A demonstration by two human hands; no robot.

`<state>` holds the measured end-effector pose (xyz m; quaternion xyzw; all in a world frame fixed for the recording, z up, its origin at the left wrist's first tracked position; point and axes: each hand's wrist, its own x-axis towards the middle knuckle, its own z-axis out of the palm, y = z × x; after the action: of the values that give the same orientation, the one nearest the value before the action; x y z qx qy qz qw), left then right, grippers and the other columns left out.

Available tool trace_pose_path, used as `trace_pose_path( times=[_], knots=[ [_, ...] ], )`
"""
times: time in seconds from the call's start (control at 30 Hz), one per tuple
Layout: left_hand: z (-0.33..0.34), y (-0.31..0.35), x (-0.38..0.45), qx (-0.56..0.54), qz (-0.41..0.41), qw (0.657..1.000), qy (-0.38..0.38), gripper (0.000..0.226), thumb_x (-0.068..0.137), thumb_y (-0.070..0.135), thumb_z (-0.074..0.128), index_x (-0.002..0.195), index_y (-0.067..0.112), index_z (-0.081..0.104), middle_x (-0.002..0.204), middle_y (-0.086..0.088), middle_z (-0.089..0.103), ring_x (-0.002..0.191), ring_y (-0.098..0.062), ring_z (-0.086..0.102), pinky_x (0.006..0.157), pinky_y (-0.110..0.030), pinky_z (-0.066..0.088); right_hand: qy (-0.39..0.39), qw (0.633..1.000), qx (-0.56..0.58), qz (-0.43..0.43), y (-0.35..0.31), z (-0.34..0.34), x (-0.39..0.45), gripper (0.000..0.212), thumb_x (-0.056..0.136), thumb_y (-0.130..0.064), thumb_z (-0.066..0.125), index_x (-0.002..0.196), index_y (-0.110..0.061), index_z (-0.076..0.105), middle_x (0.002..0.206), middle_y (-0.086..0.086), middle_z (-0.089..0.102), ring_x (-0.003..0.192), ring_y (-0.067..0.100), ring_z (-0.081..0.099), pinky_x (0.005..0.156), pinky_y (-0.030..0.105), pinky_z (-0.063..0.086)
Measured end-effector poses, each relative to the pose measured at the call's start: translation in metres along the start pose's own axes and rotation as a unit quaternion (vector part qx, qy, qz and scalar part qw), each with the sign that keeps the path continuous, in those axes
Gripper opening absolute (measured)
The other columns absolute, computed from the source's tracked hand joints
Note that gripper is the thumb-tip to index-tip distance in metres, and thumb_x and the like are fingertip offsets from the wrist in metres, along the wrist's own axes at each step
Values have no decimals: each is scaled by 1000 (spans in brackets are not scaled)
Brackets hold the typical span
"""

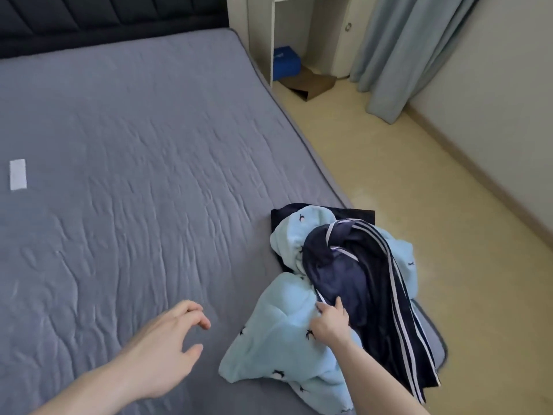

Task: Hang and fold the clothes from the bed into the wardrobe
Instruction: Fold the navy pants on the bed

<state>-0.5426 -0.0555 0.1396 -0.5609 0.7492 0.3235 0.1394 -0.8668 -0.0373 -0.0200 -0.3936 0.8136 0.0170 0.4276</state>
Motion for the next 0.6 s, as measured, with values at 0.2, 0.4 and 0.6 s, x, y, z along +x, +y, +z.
trace_pose_path(
  times=[0.2, 0.4, 0.6],
  knots=[
    [4, -13, -17, -9, -26, 1000, -2, 19, 96, 47, 56, 114, 47, 52, 133, 37, 31, 73, 9, 52, 83, -17, 40, 78, 995, 55, -19, 5, -7, -11, 51, 90, -3, 43, 139, -13, 53, 158, -2, 38, 132, 26, 52, 106, 36, 42],
    [-23, 2, -65, -26, 0, 999, 23, 16, 92, 50, 57, 107, 52, 50, 130, 39, 33, 78, 17, 50, 73, -9, 36, 265, 926, 223, -149, -20, -71, -126, 38, 98, -7, 59, 124, -33, 68, 129, -24, 61, 114, 8, 64, 90, 20, 46],
    [-62, 34, -139, -89, 85, 992, 25, 23, 88, 42, 59, 105, 52, 47, 127, 34, 40, 105, 7, 54, 97, -22, 44, 291, 826, 385, -293, -86, -134, -311, 48, 101, 2, 54, 113, -40, 76, 102, -12, 70, 94, 6, 66, 80, 7, 46]
  ],
)
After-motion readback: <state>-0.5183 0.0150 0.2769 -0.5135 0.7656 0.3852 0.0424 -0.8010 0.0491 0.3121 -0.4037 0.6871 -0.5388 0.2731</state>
